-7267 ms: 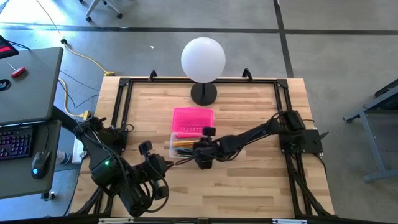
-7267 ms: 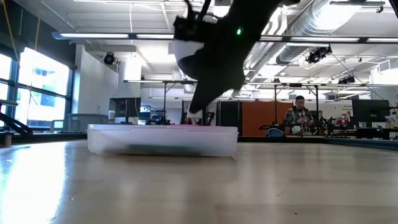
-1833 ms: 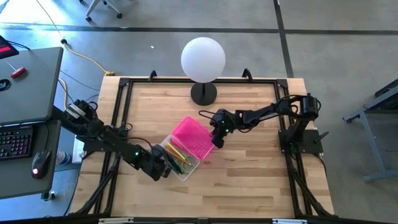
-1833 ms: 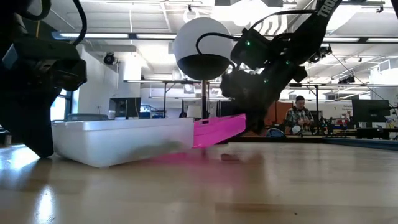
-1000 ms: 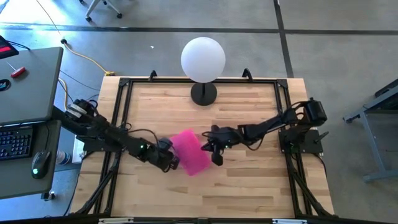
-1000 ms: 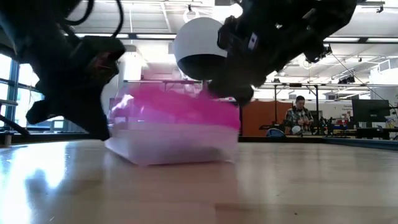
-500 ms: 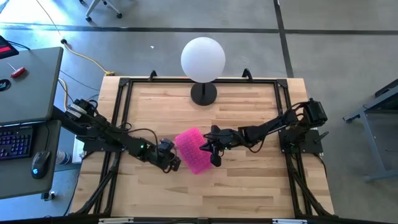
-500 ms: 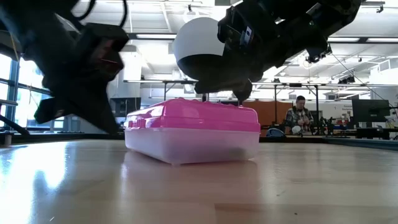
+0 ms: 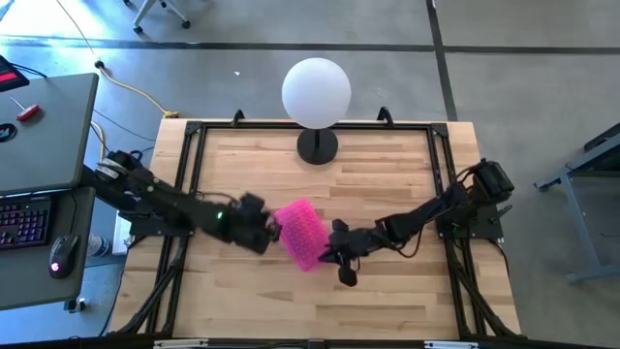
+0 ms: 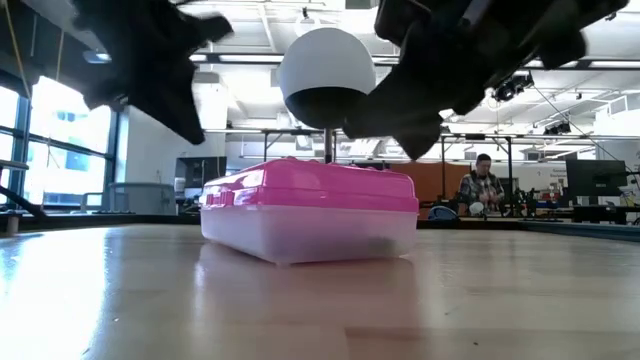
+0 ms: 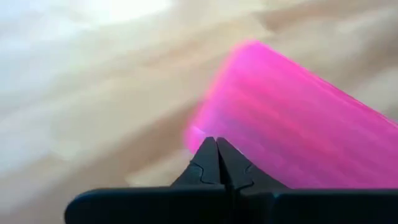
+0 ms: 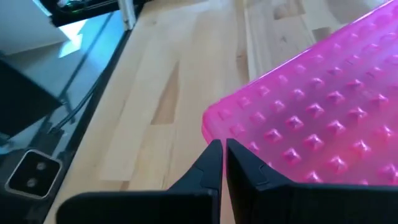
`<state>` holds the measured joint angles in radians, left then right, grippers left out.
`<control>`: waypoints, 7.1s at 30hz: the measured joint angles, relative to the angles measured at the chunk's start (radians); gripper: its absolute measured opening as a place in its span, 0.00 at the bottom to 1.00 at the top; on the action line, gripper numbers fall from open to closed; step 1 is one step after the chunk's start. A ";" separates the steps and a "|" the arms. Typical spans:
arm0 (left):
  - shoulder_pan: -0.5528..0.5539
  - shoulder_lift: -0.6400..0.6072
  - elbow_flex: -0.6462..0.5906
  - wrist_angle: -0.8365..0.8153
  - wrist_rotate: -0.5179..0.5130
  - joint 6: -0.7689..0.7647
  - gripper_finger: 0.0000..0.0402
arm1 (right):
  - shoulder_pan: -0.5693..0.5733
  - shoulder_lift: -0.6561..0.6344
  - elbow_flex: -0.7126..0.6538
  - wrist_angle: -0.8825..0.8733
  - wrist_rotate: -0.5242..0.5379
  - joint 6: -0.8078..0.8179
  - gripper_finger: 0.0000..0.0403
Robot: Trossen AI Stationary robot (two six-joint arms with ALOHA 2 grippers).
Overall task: Pick & place school supplies into a supply box
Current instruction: Close the pink supply box, then return to Home Position
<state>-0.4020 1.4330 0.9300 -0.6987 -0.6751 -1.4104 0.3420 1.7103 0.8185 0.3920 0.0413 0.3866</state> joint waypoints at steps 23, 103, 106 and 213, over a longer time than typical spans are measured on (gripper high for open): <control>0.332 0.154 0.042 0.075 0.442 0.301 0.04 | 0.017 0.000 0.000 -0.361 0.171 0.106 0.00; -0.211 -0.218 0.547 -0.769 -0.123 0.577 0.13 | 0.130 -1.104 -0.117 -0.919 0.564 -0.162 0.00; -0.287 -0.367 0.388 -0.678 -0.161 0.574 0.14 | 0.138 -1.229 -0.225 -0.883 0.569 -0.164 0.00; 0.147 -1.371 -0.913 0.742 0.376 1.327 0.14 | 0.136 -1.696 -0.588 -0.643 0.595 -0.316 0.00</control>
<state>-0.2554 0.0616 0.0174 0.0433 -0.2993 -0.0838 0.4780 0.0147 0.2306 -0.2506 0.6362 0.0708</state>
